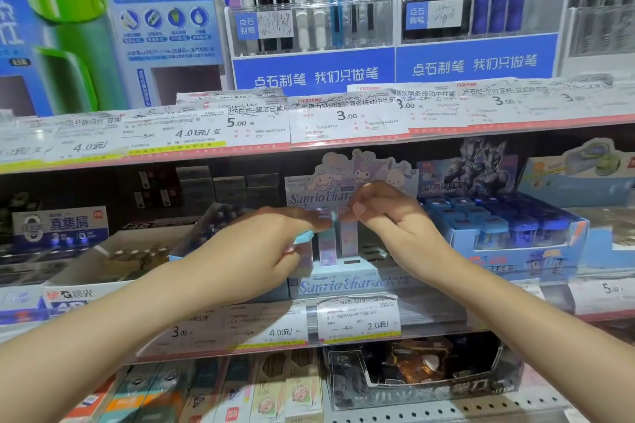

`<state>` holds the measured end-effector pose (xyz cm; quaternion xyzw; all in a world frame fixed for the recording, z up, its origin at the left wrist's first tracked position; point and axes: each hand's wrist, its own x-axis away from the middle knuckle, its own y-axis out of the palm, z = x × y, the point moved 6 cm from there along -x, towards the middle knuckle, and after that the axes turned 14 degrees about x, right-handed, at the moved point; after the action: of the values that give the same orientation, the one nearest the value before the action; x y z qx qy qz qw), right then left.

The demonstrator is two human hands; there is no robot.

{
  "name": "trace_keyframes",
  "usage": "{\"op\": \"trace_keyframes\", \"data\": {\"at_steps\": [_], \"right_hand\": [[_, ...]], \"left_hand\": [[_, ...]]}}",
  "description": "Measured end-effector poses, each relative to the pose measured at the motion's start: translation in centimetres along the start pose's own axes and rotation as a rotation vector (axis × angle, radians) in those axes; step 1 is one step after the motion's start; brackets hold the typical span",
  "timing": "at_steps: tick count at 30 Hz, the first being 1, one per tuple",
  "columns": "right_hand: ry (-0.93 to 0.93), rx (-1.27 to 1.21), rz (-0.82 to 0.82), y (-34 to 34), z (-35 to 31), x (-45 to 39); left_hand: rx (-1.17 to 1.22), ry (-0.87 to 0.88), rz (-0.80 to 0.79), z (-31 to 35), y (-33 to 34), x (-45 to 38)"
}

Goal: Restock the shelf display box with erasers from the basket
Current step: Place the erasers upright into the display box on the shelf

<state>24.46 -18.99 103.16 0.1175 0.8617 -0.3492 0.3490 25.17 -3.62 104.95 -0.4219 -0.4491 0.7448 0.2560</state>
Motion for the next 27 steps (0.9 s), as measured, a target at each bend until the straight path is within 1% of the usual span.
{"op": "trace_keyframes", "data": {"at_steps": [3, 5, 7, 8, 10, 12, 14, 16, 18, 20, 22, 25, 27], "right_hand": [[0.053, -0.049, -0.038, 0.0, 0.1, -0.2], [0.067, -0.015, -0.046, -0.3, -0.4, 0.0], [0.058, 0.019, -0.005, -0.7, -1.4, 0.4], [0.056, -0.002, 0.022, -1.0, -2.1, 0.7], [0.017, -0.054, 0.057, -1.4, -3.8, 1.3], [-0.038, -0.087, 0.034, -1.3, -5.5, 1.7], [-0.083, -0.088, -0.031, -1.0, -6.9, 1.9], [-0.114, -0.038, -0.062, -0.7, -7.6, 2.0], [-0.107, -0.046, -0.088, -0.6, -7.7, 1.9], [-0.041, -0.178, -0.155, -0.3, -7.4, 1.8], [0.051, -0.312, -0.172, -0.4, -6.6, 1.6], [0.132, -0.379, -0.083, -1.5, -5.2, 1.1], [0.175, -0.392, -0.041, -2.2, -4.5, 1.0]], "left_hand": [[-0.008, 0.001, 0.003, -0.1, -0.1, 0.0], [0.019, 0.02, 0.024, -0.2, -0.1, 0.1], [0.04, 0.051, 0.122, 0.3, -0.8, 0.5], [0.031, 0.063, 0.165, 0.5, -1.1, 0.7], [0.052, 0.066, 0.192, 1.0, -1.1, 1.0], [0.214, 0.034, 0.151, 1.6, -0.5, 1.0], [0.462, -0.036, 0.056, 2.1, 0.2, 0.8], [0.664, -0.128, -0.032, 2.4, 0.9, 0.8], [0.841, -0.215, -0.103, 2.4, 1.5, 1.0], [0.996, -0.283, -0.179, 2.5, 2.1, 1.2], [1.081, -0.337, -0.197, 2.1, 2.5, 1.3], [1.155, -0.437, -0.198, 0.8, 3.0, 1.9], [1.186, -0.472, -0.195, 0.3, 3.1, 2.3]]}}
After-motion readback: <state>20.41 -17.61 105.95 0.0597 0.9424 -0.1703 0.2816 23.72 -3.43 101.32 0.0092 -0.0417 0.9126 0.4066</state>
